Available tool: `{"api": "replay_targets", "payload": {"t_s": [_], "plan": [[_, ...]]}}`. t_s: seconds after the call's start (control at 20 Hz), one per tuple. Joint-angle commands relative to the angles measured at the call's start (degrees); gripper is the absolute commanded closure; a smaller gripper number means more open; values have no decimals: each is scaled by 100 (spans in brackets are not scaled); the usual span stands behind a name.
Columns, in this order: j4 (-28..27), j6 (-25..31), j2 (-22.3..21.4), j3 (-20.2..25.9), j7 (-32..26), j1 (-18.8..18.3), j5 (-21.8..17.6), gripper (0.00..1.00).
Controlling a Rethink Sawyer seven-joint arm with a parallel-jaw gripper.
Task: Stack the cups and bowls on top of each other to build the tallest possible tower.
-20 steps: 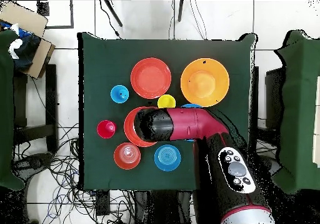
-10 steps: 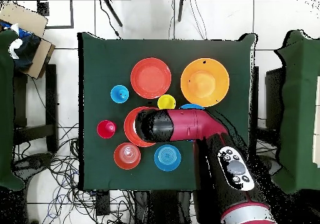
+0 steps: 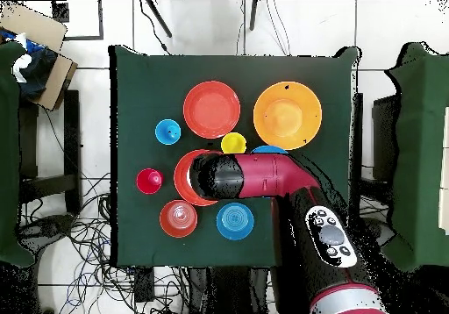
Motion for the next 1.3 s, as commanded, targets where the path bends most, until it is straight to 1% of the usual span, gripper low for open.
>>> {"api": "replay_targets", "payload": {"t_s": [0.05,0.3,0.45,0.65,0.85,1.0,1.3], "plan": [[198,-236,289,-81,823,107,76,0],[218,186,-58,-86,733,103,171,0],[248,172,-90,-89,745,103,191,0],[366,12,-107,-174,911,190,198,0],[614,-93,-274,-330,1263,425,313,0],[803,-401,-292,-418,1492,581,393,0],[969,-586,-398,-625,1776,853,461,0]]}}
